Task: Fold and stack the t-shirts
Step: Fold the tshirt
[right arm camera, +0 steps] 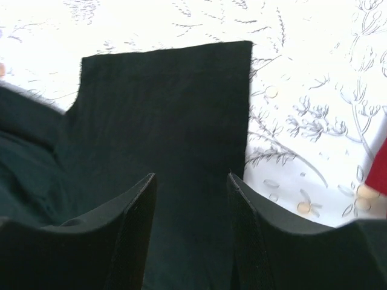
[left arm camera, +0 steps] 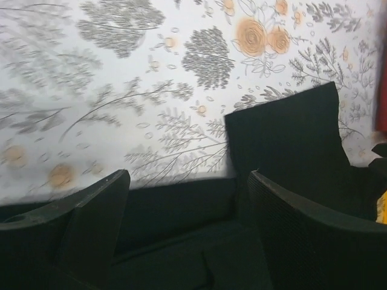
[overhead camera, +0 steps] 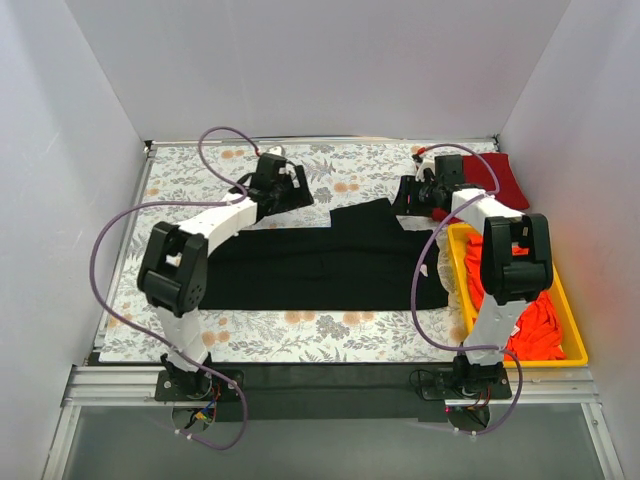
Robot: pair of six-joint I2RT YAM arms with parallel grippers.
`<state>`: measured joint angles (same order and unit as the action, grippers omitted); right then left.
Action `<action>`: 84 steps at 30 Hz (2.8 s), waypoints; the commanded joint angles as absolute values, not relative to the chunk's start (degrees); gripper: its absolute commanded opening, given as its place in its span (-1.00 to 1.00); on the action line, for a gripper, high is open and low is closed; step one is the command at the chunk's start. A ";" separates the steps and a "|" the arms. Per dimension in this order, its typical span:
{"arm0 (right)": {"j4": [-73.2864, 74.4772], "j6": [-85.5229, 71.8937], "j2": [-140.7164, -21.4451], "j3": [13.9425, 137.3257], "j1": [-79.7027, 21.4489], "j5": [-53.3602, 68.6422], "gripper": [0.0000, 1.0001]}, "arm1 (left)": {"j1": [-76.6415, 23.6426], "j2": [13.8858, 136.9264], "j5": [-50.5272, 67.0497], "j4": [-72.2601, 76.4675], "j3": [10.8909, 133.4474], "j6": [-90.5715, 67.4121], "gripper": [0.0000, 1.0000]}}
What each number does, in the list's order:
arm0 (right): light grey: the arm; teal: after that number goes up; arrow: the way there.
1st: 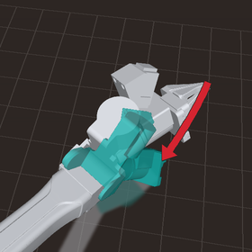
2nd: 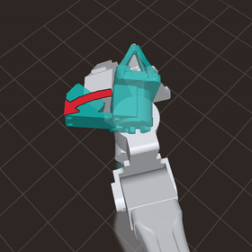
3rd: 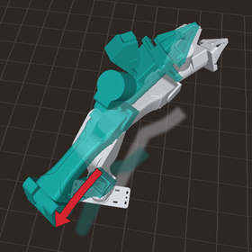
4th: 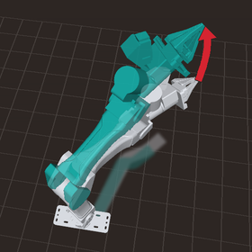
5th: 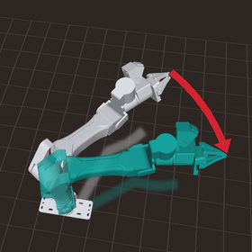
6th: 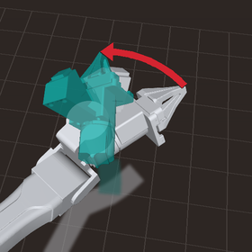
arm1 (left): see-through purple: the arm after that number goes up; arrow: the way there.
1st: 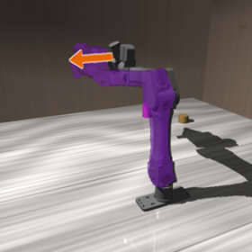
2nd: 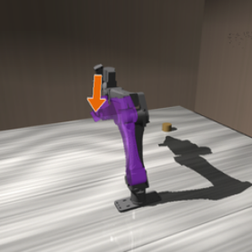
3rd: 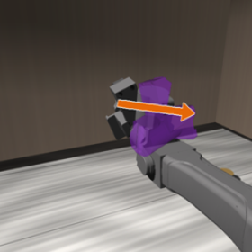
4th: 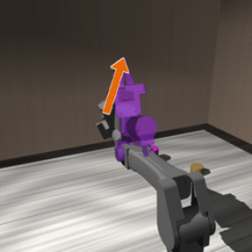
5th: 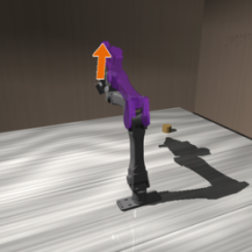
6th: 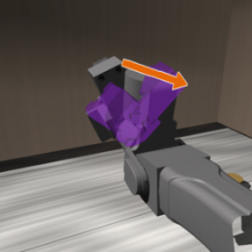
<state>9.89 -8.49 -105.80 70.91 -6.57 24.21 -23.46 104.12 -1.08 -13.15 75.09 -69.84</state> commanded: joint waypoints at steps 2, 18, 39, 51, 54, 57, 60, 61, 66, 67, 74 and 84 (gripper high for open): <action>7.30 -6.07 -108.71 75.85 -6.85 24.61 -0.04 | -26.19 109.94 -0.09 -10.90 81.82 -66.89 0.44; 6.77 -4.04 -118.82 83.05 -7.21 21.36 -0.11 | -31.46 127.08 0.79 -8.26 92.64 -64.16 -0.03; 7.91 -4.57 -127.79 88.24 -9.67 24.08 -0.68 | -33.75 129.73 0.70 -8.17 89.74 -63.99 -0.67; 8.44 -3.08 -118.59 86.31 -9.84 23.73 -0.97 | -33.75 124.81 -0.09 -8.09 90.00 -59.59 -1.00; 8.44 -2.90 -113.93 83.33 -9.84 23.99 -0.97 | -33.75 121.65 2.63 -8.17 88.95 -59.33 -1.00; 8.44 -3.08 -109.53 79.81 -9.76 24.26 -0.97 | -33.84 117.96 5.79 -8.17 86.76 -60.11 -1.00; 8.44 -4.04 -105.05 75.68 -9.84 24.78 -0.97 | -34.01 114.35 9.04 -8.70 84.38 -61.60 -1.00; 8.44 -4.30 -103.99 74.46 -9.93 25.22 -0.97 | -34.10 113.48 9.75 -8.79 83.68 -62.13 -1.00; 8.61 -6.41 -97.14 67.17 -10.81 26.19 -0.97 | -34.98 107.16 15.10 -9.75 78.05 -64.16 -1.00; 8.53 -7.29 -96.08 66.19 -11.07 26.37 -0.97 | -35.15 106.18 15.64 -10.36 77.35 -64.60 -1.00; 9.23 -10.72 -84.21 56.26 -12.65 25.05 -0.97 | -37.17 97.30 20.65 -11.51 68.04 -66.44 -1.00; 13.45 -11.51 -71.56 44.57 -15.64 25.14 -0.97 | -39.99 92.29 22.50 -11.69 57.57 -66.53 -1.00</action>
